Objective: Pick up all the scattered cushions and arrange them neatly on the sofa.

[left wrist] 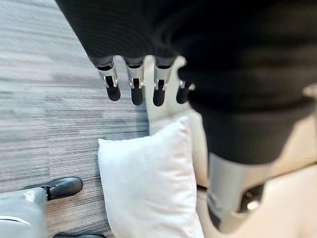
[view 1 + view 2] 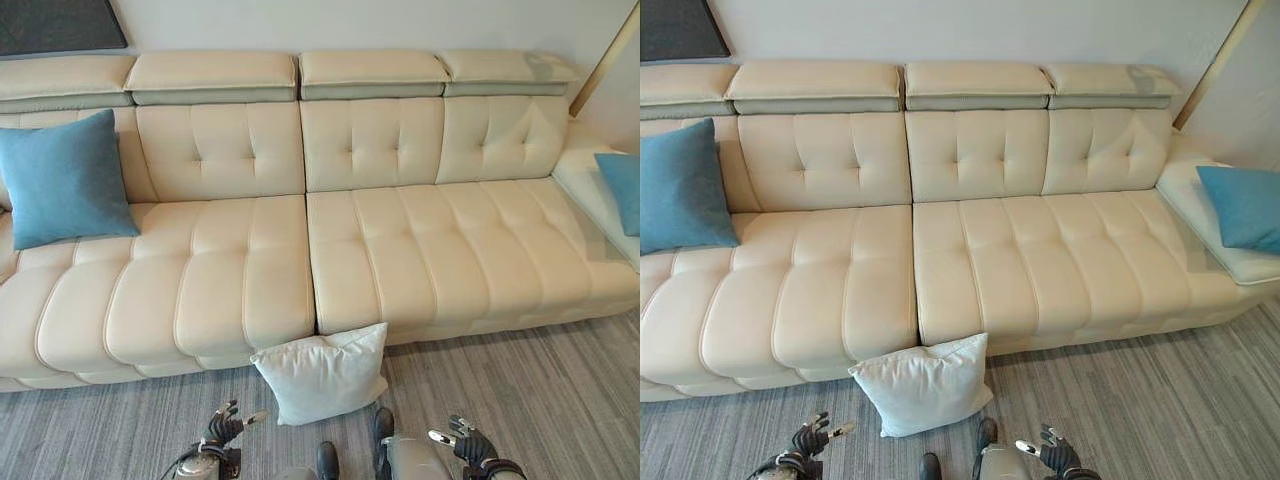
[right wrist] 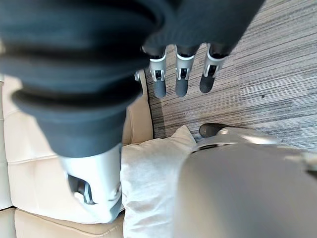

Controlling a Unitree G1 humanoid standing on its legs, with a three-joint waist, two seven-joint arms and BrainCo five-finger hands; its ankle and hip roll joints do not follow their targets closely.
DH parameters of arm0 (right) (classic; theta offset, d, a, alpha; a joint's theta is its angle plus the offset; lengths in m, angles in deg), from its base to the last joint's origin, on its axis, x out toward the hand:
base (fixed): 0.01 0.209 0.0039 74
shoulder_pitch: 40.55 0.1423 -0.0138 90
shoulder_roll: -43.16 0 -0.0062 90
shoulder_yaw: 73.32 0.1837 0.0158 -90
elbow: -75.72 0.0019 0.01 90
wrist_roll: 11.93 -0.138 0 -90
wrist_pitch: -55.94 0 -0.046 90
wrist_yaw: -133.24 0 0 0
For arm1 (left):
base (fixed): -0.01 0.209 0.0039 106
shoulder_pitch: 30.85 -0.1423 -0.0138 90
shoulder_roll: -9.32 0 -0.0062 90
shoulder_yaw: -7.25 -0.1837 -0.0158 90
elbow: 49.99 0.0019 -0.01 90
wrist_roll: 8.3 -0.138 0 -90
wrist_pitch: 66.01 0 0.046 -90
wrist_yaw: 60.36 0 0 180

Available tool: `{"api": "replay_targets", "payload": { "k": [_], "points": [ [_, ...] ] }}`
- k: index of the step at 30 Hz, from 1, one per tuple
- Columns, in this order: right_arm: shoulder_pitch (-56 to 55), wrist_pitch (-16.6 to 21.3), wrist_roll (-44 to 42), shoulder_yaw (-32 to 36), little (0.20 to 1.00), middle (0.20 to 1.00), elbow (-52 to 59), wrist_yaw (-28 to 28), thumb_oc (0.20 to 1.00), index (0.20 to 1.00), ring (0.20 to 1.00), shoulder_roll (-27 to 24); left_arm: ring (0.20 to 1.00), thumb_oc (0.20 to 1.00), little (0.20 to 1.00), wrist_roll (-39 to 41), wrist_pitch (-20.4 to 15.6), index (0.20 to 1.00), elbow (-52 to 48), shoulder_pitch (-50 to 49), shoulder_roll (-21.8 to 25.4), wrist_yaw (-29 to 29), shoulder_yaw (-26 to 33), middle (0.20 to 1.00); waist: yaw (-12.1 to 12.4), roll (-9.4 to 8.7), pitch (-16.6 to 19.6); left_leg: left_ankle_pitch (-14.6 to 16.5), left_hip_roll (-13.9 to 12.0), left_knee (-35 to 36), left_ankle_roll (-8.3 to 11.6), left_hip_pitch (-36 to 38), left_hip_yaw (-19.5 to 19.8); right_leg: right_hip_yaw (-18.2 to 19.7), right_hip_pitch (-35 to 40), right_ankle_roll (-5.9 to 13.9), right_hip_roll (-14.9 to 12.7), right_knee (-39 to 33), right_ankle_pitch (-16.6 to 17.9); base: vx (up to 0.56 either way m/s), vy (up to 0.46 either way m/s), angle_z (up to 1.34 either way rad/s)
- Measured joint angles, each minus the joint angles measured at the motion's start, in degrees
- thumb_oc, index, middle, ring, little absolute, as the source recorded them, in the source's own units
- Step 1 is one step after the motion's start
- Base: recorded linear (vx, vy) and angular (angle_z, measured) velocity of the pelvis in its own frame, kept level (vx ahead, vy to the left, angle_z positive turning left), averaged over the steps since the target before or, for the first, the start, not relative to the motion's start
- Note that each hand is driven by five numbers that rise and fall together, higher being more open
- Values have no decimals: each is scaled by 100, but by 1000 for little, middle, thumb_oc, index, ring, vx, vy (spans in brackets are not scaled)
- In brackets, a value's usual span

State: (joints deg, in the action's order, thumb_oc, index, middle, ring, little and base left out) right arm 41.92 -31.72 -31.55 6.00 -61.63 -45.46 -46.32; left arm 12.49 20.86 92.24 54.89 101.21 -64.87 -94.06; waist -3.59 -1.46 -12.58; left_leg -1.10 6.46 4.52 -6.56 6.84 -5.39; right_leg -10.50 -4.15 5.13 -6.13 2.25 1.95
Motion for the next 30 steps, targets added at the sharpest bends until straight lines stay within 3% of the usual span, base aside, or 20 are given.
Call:
{"api": "replay_targets", "payload": {
  "k": [3, 4, 5, 6, 8, 9, 11, 12, 14, 16, 19, 24, 30],
  "points": [
    [26, -5, 53, -10, 1000, 1000, 39, -3, 1000, 1000, 1000, -27, 1000, 1000, 1000, 0, -3, 1000, 67, -171, -16, -7, 12, 1000, 54, -48, 40, 91, -29, 1, 148, 100, 4, -234, 404, -179, 40, -629, 724, 34, -150, -1],
    [37, -4, 54, -9, 1000, 1000, 43, -5, 1000, 1000, 1000, -38, 1000, 1000, 1000, 0, -1, 1000, 67, -173, -27, -8, 12, 1000, 52, -45, 48, 102, -37, 2, 164, 91, 0, -231, 417, -226, 57, -670, 766, -52, -153, 2],
    [256, 10, 48, -74, 1000, 1000, 53, -113, 1000, 1000, 1000, -136, 1000, 1000, 1000, 6, -72, 1000, 240, -39, -102, -85, 21, 1000, 91, 87, 14, 178, -116, -136, 323, -213, 38, -253, 249, -288, 119, -696, 762, -218, -169, 11],
    [314, 13, 49, -93, 1000, 1000, 48, -145, 1000, 1000, 1000, -170, 1000, 1000, 1000, 6, -77, 1000, 315, 98, -119, -142, 18, 1000, 81, 23, 28, 240, -123, -205, 411, -344, 47, -275, 154, -274, 110, -695, 744, -302, -158, 30],
    [695, 97, 41, -211, 1000, 1000, 57, -339, 1000, 1000, 1000, -269, 1000, 1000, 1000, 64, -153, 1000, 456, 546, -180, -386, -2, 1000, 64, -49, -228, 258, -104, -1354, 583, -1349, 14, -392, -334, -433, -44, -440, 744, -256, -112, 46],
    [1025, 108, 42, -276, 1000, 1000, 39, -430, 1000, 1000, 1000, -390, 1000, 1000, 1000, 64, -177, 1000, 456, 826, -207, -503, -56, 1000, 154, -7, -499, 412, -146, -2104, 678, -1884, 134, -374, -570, -580, -13, -273, 752, -105, -25, 26],
    [1500, 143, 38, -341, 1000, 1000, 55, -573, 1000, 1000, 1000, -536, 1000, 1000, 1000, 82, -230, 1000, 496, 1096, -170, -593, -65, 1000, 232, 25, -760, 523, -316, -2212, 713, -2250, 338, -404, -904, -749, -7, -113, 719, -80, 11, 0],
    [1892, 239, 21, -328, 1000, 1000, 85, -672, 1000, 1000, 1000, -663, 1000, 1000, 1000, 91, -252, 1000, 489, 1310, -112, -694, -26, 1000, 225, 66, -957, 514, -544, -2001, 725, -2453, 479, -395, -1195, -810, 3, -9, 612, -86, 66, 0],
    [2485, 305, -90, -328, 1000, 1000, 112, -851, 1000, 1000, 1000, -807, 1000, 1000, 1000, 208, -277, 1000, 537, 1791, -22, -866, -20, 1000, 195, 136, -1281, 328, -778, -1669, 805, -2690, 288, -358, -1736, -755, -18, 333, 597, -172, 140, 0],
    [3219, 378, -221, -453, 1000, 1000, 41, -1111, 1000, 1000, 1000, -924, 1000, 1000, 1000, 308, -367, 1000, 664, 2413, 201, -1073, -248, 1000, 134, 70, -1505, 310, -714, -1977, 792, -3452, 145, -193, -2621, -651, -162, 772, 495, -62, 123, -3],
    [3837, 388, -302, -450, 1000, 1000, 8, -1291, 1000, 1000, 1000, -858, 1000, 1000, 1000, 312, -429, 1000, 739, 3080, 385, -1255, -200, 1000, 118, 88, -1978, 212, -725, -2206, 696, -3887, 114, -138, -3025, -567, -211, 1006, 534, -21, 80, -3],
    [4668, 460, -536, -688, 1000, 1000, 53, -1638, 1000, 1000, 1000, -711, 1000, 1000, 1000, 560, -543, 1000, 880, 3935, 529, -1670, -227, 1000, 75, 49, -2019, 455, -729, -3257, 542, -5219, 72, 75, -4303, -572, -336, 1939, 384, -13, 83, 2],
    [5736, 670, -866, -1071, 1000, 1000, 64, -1966, 1000, 1000, 1000, -710, 1000, 1000, 1000, 558, -663, 1000, 807, 5184, 922, -2026, -738, 1000, 15, 0, -2036, 852, -728, -4559, 456, -6599, 120, 170, -5662, -599, -505, 3224, 7, 37, 62, 4]
  ]
}}
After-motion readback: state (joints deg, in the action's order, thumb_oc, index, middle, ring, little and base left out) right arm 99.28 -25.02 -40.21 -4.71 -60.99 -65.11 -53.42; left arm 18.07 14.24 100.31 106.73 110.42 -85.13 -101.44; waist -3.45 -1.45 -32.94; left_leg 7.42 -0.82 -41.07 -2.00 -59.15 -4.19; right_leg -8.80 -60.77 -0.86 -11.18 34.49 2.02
